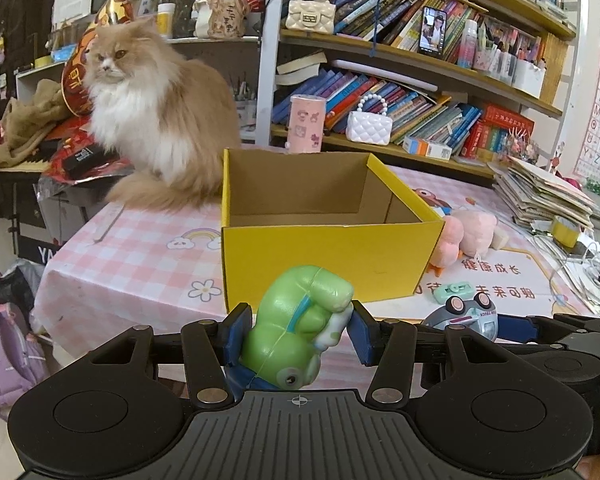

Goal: Organize objects
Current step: 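Carry both held toy cars up and over the yellow box, then open both tools to drop the toy cars into the box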

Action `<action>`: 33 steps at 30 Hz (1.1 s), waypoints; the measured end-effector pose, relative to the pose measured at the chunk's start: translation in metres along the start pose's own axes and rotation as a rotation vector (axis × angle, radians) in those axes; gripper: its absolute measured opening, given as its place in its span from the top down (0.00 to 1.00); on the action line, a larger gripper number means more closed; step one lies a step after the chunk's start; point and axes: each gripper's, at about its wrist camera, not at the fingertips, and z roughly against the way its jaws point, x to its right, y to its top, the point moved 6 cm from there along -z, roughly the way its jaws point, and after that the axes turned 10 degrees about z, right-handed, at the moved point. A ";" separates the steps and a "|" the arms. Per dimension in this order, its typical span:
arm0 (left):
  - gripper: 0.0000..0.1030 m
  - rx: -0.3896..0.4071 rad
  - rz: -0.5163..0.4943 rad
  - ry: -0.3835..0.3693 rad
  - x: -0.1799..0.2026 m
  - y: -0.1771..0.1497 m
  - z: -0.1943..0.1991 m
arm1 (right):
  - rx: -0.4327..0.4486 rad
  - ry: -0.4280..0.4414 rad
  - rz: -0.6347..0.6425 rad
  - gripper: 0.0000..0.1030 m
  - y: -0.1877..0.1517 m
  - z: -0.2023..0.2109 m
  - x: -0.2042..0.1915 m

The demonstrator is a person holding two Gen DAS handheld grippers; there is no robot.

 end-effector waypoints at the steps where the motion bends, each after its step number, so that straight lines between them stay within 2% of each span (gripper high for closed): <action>1: 0.51 0.001 0.000 0.000 -0.001 0.000 0.001 | 0.000 -0.001 0.001 0.36 0.000 0.000 -0.003; 8: 0.51 0.032 -0.010 -0.011 0.001 0.010 0.004 | 0.039 -0.019 0.038 0.36 0.009 0.004 -0.012; 18: 0.51 0.110 -0.004 -0.005 0.003 0.058 -0.014 | 0.171 -0.044 0.106 0.36 0.060 -0.017 -0.003; 25: 0.51 0.131 -0.009 0.013 0.009 0.096 -0.052 | 0.209 -0.034 0.120 0.36 0.103 -0.060 0.009; 29: 0.51 0.103 0.002 0.029 0.009 0.107 -0.084 | 0.206 -0.007 0.165 0.36 0.120 -0.093 0.011; 33: 0.51 0.060 0.006 0.043 0.011 0.110 -0.115 | 0.158 0.044 0.225 0.36 0.125 -0.132 0.010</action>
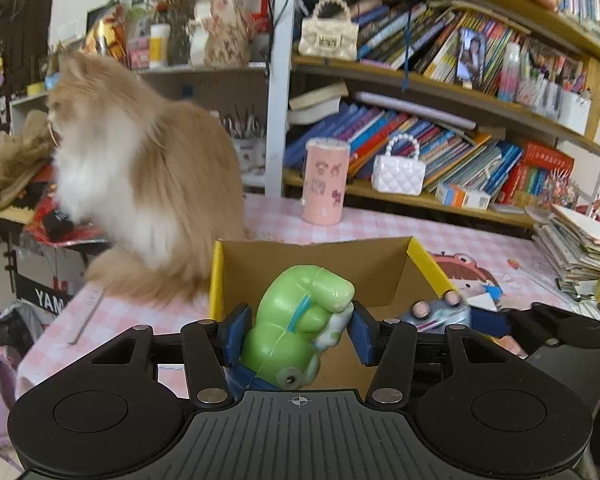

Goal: Organize objects
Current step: 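Open both tools to drop the toy cars into the box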

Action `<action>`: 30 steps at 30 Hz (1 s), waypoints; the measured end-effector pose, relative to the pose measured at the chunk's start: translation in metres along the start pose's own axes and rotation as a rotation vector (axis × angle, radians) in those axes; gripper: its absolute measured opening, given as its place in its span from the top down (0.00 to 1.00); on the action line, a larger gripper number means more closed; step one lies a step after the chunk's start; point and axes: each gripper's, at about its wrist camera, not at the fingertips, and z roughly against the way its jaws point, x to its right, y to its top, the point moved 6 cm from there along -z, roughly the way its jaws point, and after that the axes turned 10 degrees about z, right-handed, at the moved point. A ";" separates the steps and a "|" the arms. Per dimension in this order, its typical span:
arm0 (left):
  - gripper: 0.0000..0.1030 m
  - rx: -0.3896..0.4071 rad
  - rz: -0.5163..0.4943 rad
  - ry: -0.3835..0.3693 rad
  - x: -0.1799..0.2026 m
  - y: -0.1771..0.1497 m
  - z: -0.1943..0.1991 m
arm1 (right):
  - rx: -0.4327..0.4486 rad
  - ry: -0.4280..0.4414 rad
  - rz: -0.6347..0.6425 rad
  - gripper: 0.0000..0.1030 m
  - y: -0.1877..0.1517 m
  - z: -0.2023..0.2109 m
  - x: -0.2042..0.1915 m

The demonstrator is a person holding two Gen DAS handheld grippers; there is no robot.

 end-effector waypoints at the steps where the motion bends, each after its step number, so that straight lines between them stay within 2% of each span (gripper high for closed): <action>1: 0.50 -0.011 0.000 0.004 0.001 0.000 -0.007 | -0.016 0.014 0.013 0.36 0.000 -0.009 0.002; 9: 0.50 -0.098 0.015 0.073 -0.001 -0.005 -0.058 | -0.110 0.126 0.105 0.36 -0.001 -0.060 0.005; 12: 0.50 -0.115 0.025 0.097 -0.004 -0.006 -0.070 | -0.112 0.168 0.143 0.36 0.005 -0.067 0.003; 19: 0.49 -0.146 0.034 0.142 -0.007 -0.004 -0.095 | -0.171 0.170 0.200 0.36 0.009 -0.087 0.006; 24: 0.46 -0.170 0.037 0.159 -0.007 -0.008 -0.104 | -0.169 0.168 0.226 0.36 0.009 -0.087 0.003; 30: 0.26 -0.120 0.035 0.159 -0.004 -0.002 -0.096 | -0.131 0.160 0.201 0.23 0.012 -0.084 0.007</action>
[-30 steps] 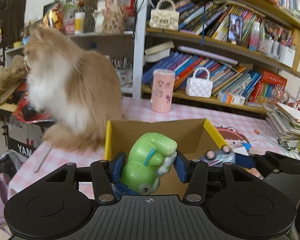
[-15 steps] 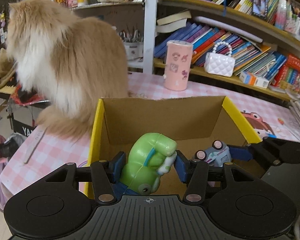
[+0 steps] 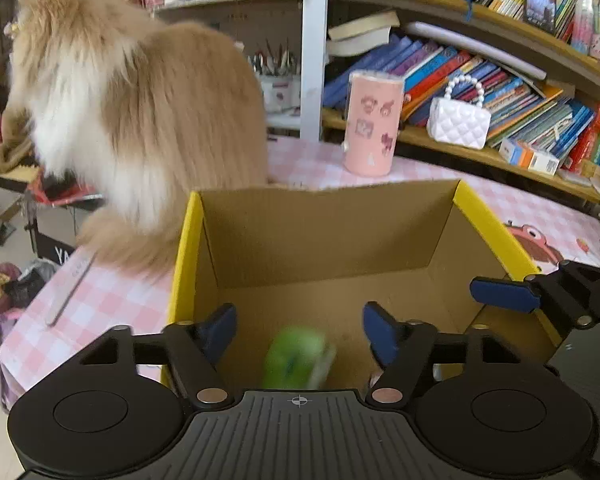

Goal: Organize objects
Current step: 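Open both tools to drop the toy cars into the box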

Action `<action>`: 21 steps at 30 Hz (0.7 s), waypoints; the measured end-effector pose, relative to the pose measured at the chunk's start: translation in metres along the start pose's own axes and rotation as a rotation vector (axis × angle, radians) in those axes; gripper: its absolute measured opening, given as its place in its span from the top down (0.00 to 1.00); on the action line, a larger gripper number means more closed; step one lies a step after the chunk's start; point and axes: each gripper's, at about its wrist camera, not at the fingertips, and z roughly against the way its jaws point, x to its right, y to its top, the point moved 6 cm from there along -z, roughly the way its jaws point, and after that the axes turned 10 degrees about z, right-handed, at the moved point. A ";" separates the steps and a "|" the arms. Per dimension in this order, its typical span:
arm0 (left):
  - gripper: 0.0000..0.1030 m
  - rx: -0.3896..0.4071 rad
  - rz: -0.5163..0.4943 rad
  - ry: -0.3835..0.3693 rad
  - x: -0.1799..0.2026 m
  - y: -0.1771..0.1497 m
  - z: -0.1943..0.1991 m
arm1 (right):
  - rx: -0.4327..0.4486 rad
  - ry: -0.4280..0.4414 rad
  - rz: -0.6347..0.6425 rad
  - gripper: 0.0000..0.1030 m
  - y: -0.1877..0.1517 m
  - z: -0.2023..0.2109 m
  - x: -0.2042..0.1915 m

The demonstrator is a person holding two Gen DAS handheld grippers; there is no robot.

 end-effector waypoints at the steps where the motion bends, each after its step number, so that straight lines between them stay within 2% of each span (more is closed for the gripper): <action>1: 0.25 0.011 -0.003 -0.001 0.001 0.001 0.003 | 0.002 -0.002 -0.006 0.22 0.000 0.001 0.001; 5: 0.24 0.063 -0.005 -0.017 0.002 0.006 0.022 | 0.029 -0.023 -0.048 0.22 0.002 0.010 0.007; 13: 0.20 0.196 0.022 -0.047 -0.002 0.018 0.072 | 0.142 -0.090 -0.136 0.23 0.009 0.057 0.021; 21: 0.19 0.237 0.058 -0.053 -0.013 0.009 0.099 | 0.206 -0.166 -0.189 0.24 0.005 0.096 0.017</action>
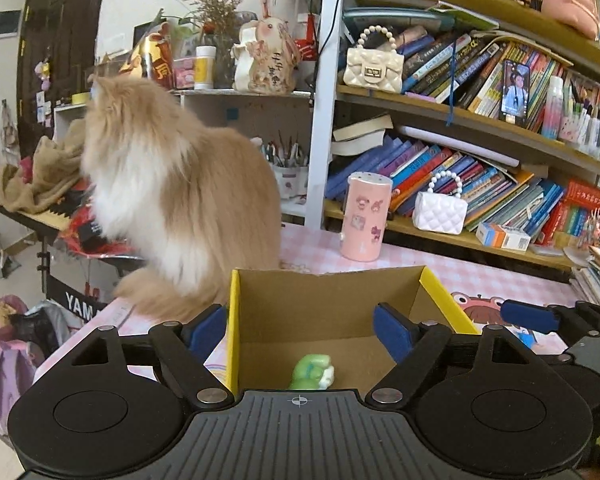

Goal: Organize objects
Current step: 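Open both tools to drop the toy cars into the box, then withdraw both tools from the box back toward the table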

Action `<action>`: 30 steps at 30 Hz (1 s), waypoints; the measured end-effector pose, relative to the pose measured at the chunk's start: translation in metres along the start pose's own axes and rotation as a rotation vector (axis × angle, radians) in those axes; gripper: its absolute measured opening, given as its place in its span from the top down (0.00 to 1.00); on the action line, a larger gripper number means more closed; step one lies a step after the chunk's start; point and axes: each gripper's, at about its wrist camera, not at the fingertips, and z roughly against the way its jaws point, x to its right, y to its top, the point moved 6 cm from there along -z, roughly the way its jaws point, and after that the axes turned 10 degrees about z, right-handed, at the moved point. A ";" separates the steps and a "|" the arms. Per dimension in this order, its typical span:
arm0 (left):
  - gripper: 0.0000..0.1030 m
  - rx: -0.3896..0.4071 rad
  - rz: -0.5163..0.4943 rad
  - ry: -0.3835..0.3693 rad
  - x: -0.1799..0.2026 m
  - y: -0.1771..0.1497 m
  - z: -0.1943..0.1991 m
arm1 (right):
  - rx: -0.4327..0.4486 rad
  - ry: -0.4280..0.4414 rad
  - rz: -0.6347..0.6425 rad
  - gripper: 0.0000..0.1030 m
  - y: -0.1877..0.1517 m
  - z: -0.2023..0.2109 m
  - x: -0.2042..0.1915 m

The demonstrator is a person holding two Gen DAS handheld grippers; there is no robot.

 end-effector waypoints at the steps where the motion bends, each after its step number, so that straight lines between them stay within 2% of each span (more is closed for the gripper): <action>1: 0.19 0.002 0.003 -0.002 -0.001 -0.001 0.004 | 0.004 -0.008 -0.004 0.24 0.000 0.004 -0.001; 5: 0.19 0.011 0.011 -0.003 -0.008 -0.007 0.019 | 0.011 -0.034 -0.012 0.24 -0.006 0.022 -0.007; 10: 0.16 0.011 0.017 -0.005 -0.019 -0.019 0.037 | -0.021 -0.040 -0.023 0.24 -0.020 0.041 -0.021; 27: 0.15 -0.111 0.003 -0.003 -0.053 -0.091 0.101 | -0.139 -0.073 -0.072 0.24 -0.090 0.116 -0.070; 30: 0.12 -0.125 -0.007 -0.002 -0.054 -0.100 0.108 | -0.163 -0.084 -0.090 0.24 -0.102 0.125 -0.073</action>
